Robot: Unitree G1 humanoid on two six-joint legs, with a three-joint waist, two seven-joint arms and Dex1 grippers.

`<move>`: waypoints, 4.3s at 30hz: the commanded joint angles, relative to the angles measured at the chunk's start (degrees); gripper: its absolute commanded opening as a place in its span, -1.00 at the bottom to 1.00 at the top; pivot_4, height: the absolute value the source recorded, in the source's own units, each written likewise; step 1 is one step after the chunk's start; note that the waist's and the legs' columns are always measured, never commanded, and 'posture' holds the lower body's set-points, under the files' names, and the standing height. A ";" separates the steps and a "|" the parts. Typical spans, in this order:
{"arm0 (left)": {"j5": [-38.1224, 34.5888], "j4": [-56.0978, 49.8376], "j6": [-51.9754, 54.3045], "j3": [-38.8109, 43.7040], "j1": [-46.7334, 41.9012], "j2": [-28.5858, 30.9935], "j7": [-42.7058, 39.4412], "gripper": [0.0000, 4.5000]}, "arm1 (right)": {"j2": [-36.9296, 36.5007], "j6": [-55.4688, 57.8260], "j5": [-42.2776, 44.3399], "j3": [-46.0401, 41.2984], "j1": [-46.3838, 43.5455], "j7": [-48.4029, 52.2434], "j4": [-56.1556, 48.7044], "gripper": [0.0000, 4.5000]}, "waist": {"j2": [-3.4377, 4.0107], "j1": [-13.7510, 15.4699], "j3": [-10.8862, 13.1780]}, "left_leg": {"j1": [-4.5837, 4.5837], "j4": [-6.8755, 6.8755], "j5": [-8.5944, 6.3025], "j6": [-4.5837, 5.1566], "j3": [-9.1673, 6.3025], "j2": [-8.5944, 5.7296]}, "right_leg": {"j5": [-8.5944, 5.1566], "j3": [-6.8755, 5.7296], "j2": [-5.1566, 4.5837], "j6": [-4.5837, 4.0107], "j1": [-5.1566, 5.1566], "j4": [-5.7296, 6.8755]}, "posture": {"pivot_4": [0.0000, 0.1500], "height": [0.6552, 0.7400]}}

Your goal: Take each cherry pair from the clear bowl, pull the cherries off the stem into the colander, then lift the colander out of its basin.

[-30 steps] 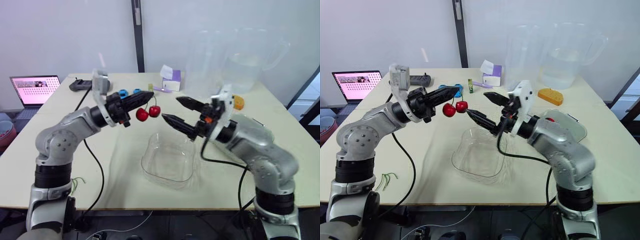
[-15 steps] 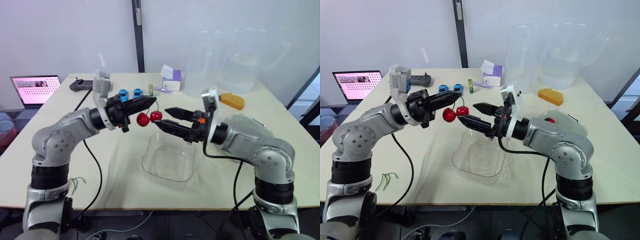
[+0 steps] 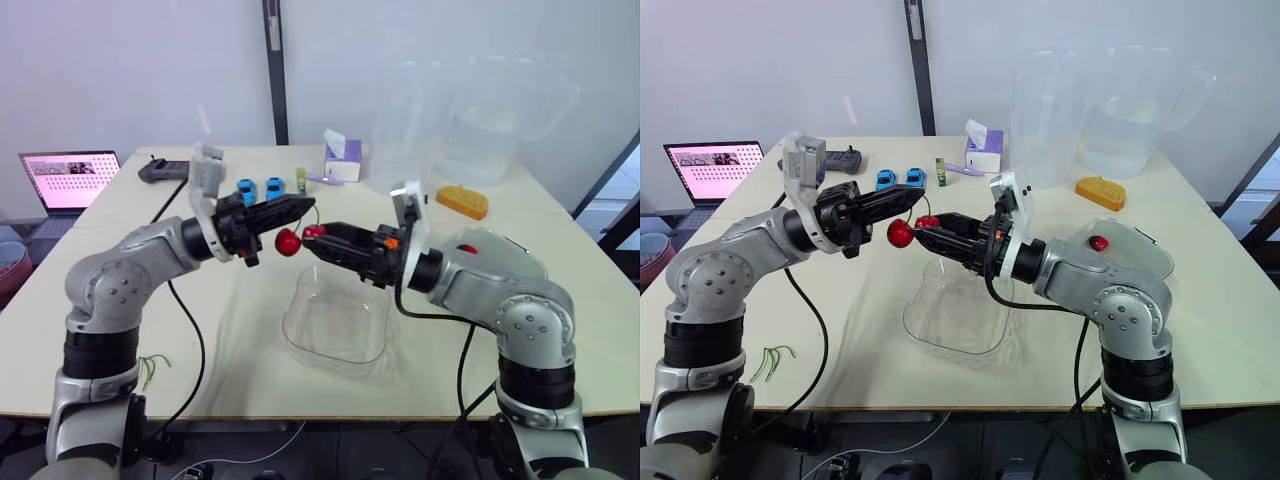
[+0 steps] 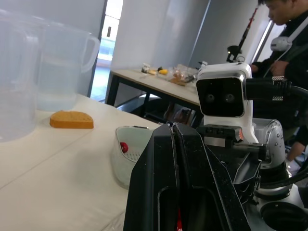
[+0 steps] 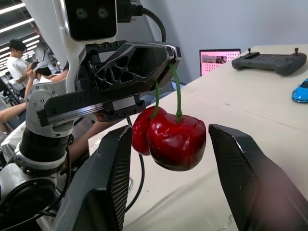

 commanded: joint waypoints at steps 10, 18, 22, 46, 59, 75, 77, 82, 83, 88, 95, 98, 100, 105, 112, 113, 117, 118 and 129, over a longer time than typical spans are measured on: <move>0.86 -0.31 -0.46 -1.36 -3.48 0.55 -2.41 -1.00 | 0.20 -1.52 0.89 0.97 -0.45 -0.19 -0.98 -0.33 | 0.00 0.00 0.00 | 0.00 0.00 0.00 0.00 0.00 0.00 | 0.00 0.00 0.00 0.00 0.00 0.00 | 1.00 1.00; 2.89 1.93 -1.08 -1.60 -4.64 1.37 -5.02 -1.00 | -0.89 -1.70 1.23 0.19 -0.22 0.25 -1.14 -0.33 | 0.00 0.02 0.00 | 0.00 0.00 0.00 0.00 0.01 0.00 | 0.00 0.00 0.00 0.00 0.00 0.00 | 1.00 1.00; 3.91 2.66 -1.60 -1.64 -5.09 1.21 -5.71 -1.00 | -3.22 -0.08 1.80 0.51 0.27 1.25 -1.22 -0.33 | 0.00 0.01 0.00 | 0.00 0.00 0.00 0.01 0.00 0.00 | 0.00 0.00 0.00 0.00 0.00 0.00 | 1.00 1.00; 4.19 1.01 -1.79 -0.55 -3.49 -0.06 -4.52 -1.00 | -38.76 -20.31 -34.22 12.27 -2.77 23.89 24.05 -0.33 | -0.02 1.04 0.02 | -0.06 0.10 -0.09 0.16 0.33 -0.08 | 0.00 0.01 0.04 0.02 0.01 -0.09 | 1.00 1.00; 2.92 -2.89 -1.16 -0.09 -0.53 -0.45 -1.60 -1.00 | -40.18 -24.03 -47.71 14.58 -4.42 32.34 35.76 0.49 | -0.02 0.96 0.02 | -0.07 0.10 -0.09 0.15 0.30 0.00 | 0.00 0.04 0.03 0.02 0.01 -0.10 | 1.00 1.00; 1.35 -3.09 -1.19 -0.77 -1.12 -3.03 0.35 -1.00 | -26.88 -8.01 -18.80 -1.11 -0.68 40.40 12.10 0.96 | -0.05 1.50 0.02 | -0.07 0.17 -0.09 0.15 0.21 0.01 | 0.01 -0.04 0.03 0.03 0.15 -0.19 | 1.00 1.00; 1.12 -3.19 -1.05 -1.02 -1.32 -3.24 0.37 -1.00 | -22.13 -6.69 -15.63 -1.04 -0.85 37.86 9.34 0.96 | -0.04 1.42 0.03 | -0.07 0.17 -0.09 0.15 0.13 0.01 | 0.01 -0.03 0.01 0.03 0.14 -0.17 | 1.00 1.00; 0.67 -3.29 -0.62 -1.14 -1.49 -4.04 0.56 -1.00 | -12.80 -5.24 -12.92 1.87 -1.74 31.57 7.02 0.96 | -0.05 1.43 0.02 | -0.07 0.16 -0.08 0.15 0.03 0.01 | 0.01 -0.04 0.01 0.03 0.11 -0.15 | 1.00 1.00; 0.60 -3.45 -0.48 -1.32 -1.41 -4.05 0.40 -1.00 | -11.40 -5.24 -12.70 2.40 -1.85 30.81 6.91 0.96 | -0.05 1.42 0.02 | -0.07 0.16 -0.08 0.14 0.02 0.01 | 0.01 -0.05 0.01 0.03 0.12 -0.15 | 1.00 1.00; 0.42 -3.98 -0.14 -1.80 -1.42 -4.08 0.32 -1.00 | -4.36 -5.11 -11.93 5.15 -4.28 26.83 8.04 0.96 | -0.04 1.34 0.02 | -0.07 0.16 -0.08 0.14 0.02 0.00 | 0.01 -0.03 0.00 0.03 0.08 -0.12 | 1.00 1.00; 0.31 -4.14 -0.03 -2.00 -1.61 -4.15 0.58 -1.00 | -0.25 -4.30 -10.00 4.94 -5.69 24.03 9.33 0.58 | -0.04 1.41 0.02 | -0.07 0.16 -0.08 0.14 -0.02 -0.01 | 0.01 -0.04 0.00 0.03 0.08 -0.09 | 1.00 1.00; 0.41 -4.04 -0.09 -2.03 -1.68 -4.13 0.54 -1.00 | -0.28 -3.92 -9.27 4.69 -5.95 23.54 9.44 -0.08 | -0.04 1.32 0.02 | -0.07 0.16 -0.08 0.13 -0.02 -0.01 | 0.01 -0.03 0.00 0.03 0.07 -0.09 | 1.00 1.00; 0.51 -3.84 -0.19 -2.07 -1.81 -4.20 0.50 -1.00 | -0.62 -3.82 -9.31 5.21 -5.77 23.40 9.40 -0.26 | -0.04 1.31 0.02 | -0.06 0.15 -0.08 0.14 -0.02 -0.01 | 0.01 -0.03 0.00 0.03 0.06 -0.09 | 1.00 1.00; 0.66 -3.50 -0.34 -2.13 -2.06 -4.30 0.38 -1.00 | -0.83 -3.86 -9.54 5.49 -5.44 22.92 9.54 -0.26 | -0.04 1.29 0.02 | -0.07 0.14 -0.08 0.14 -0.01 -0.01 | 0.01 -0.03 0.00 0.03 0.05 -0.08 | 1.00 1.00; 0.94 -3.24 -0.48 -2.22 -2.01 -4.25 -0.02 -1.00 | -1.19 -3.94 -9.89 5.55 -5.38 22.83 9.92 -0.26 | -0.04 1.29 0.02 | -0.07 0.15 -0.08 0.14 -0.01 -0.01 | 0.01 -0.03 0.00 0.03 0.06 -0.08 | 1.00 1.00; 0.96 -3.19 -0.49 -2.23 -2.03 -4.29 -0.04 -1.00 | -1.19 -3.96 -9.92 5.54 -5.39 22.78 10.04 -0.26 | -0.04 1.29 0.02 | -0.07 0.14 -0.08 0.14 -0.01 -0.01 | 0.01 -0.03 0.00 0.03 0.06 -0.08 | 1.00 1.00; 1.45 -2.95 -0.95 -2.59 -2.01 -4.70 -0.20 -1.00 | -1.54 -3.82 -10.68 6.10 -5.67 22.59 10.77 -0.26 | -0.04 1.30 0.02 | -0.07 0.14 -0.08 0.14 -0.01 -0.01 | 0.01 -0.03 0.01 0.03 0.05 -0.08 | 1.00 1.00; 1.54 -2.86 -1.03 -2.63 -2.04 -4.75 -0.28 -1.00 | -1.72 -3.83 -10.89 6.27 -5.75 22.60 10.86 -0.26 | -0.04 1.29 0.02 | -0.07 0.14 -0.08 0.14 -0.01 -0.01 | 0.01 -0.03 0.01 0.03 0.06 -0.09 | 1.00 1.00; 2.48 -2.26 -1.29 -2.34 -2.36 -4.83 -1.07 -1.00 | -2.36 -4.24 -10.87 6.03 -5.70 22.34 10.52 -0.26 | -0.04 1.30 0.02 | -0.07 0.14 -0.08 0.14 -0.01 -0.01 | 0.01 -0.03 0.00 0.03 0.06 -0.09 | 1.00 1.00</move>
